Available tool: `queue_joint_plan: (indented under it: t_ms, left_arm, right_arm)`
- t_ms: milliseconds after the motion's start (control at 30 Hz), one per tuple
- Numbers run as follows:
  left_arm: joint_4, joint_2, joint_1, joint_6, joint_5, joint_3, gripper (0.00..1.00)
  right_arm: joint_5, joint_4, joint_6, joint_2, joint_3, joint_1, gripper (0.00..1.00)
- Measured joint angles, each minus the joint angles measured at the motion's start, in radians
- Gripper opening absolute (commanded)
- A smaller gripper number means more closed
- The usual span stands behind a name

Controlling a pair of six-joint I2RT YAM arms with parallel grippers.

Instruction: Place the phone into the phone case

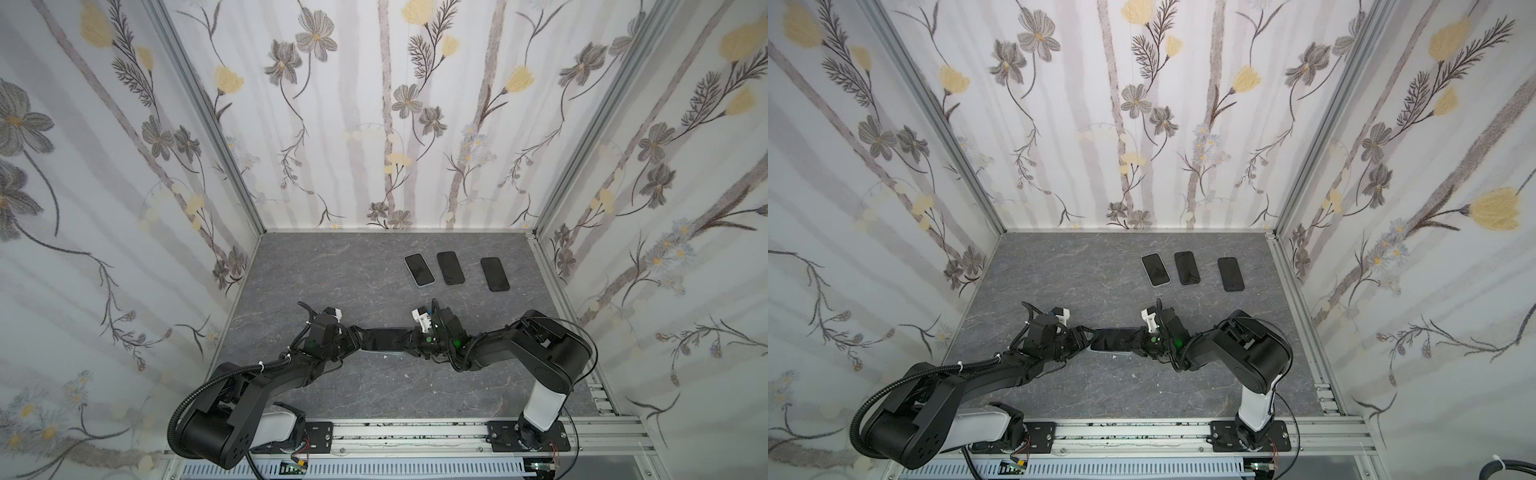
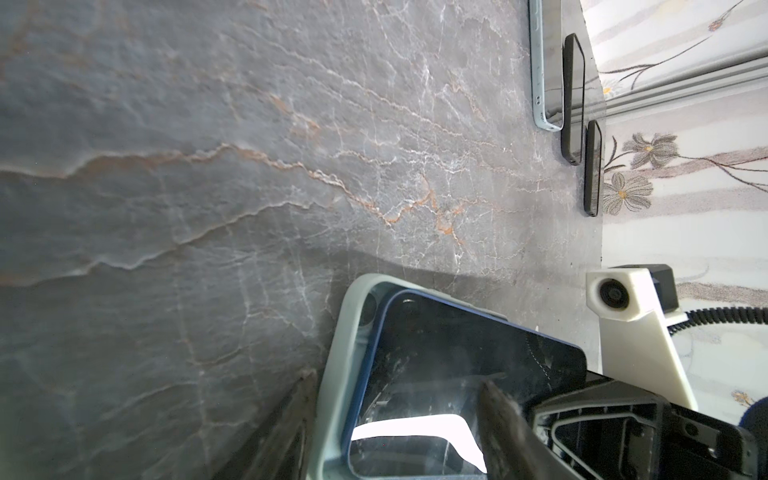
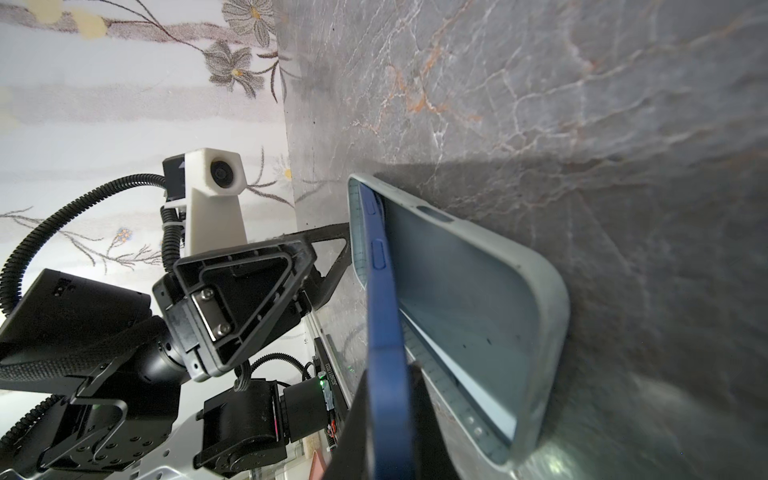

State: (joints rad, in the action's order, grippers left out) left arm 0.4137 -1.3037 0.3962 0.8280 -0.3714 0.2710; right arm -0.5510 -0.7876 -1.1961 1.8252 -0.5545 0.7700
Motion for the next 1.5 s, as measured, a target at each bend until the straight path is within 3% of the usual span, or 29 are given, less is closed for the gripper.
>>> queue_joint_plan:
  t_ms: [533,633,867,1233,1500]
  left_arm:
    - [-0.008,0.004,0.007,0.029,0.005,0.005,0.63]
    - [-0.054,0.032,0.011,0.032,0.006,0.005,0.64]
    - [-0.076,0.042,0.013,0.032,0.013,0.005,0.64]
    - [-0.167,0.115,0.014,0.039,0.069,0.002,0.64]
    - [-0.233,0.154,0.01,0.034,0.108,0.022,0.64]
  right_arm:
    - [-0.018,0.028,0.0,0.018,-0.047,0.004,0.0]
    - [-0.007,0.077,0.001,-0.006,-0.058,0.007,0.05]
    - [0.021,0.315,0.055,-0.034,-0.157,0.01,0.19]
    - [0.161,0.689,0.119,-0.074,-0.28,0.023,0.37]
    - [0.241,0.881,0.16,-0.121,-0.327,0.028,0.41]
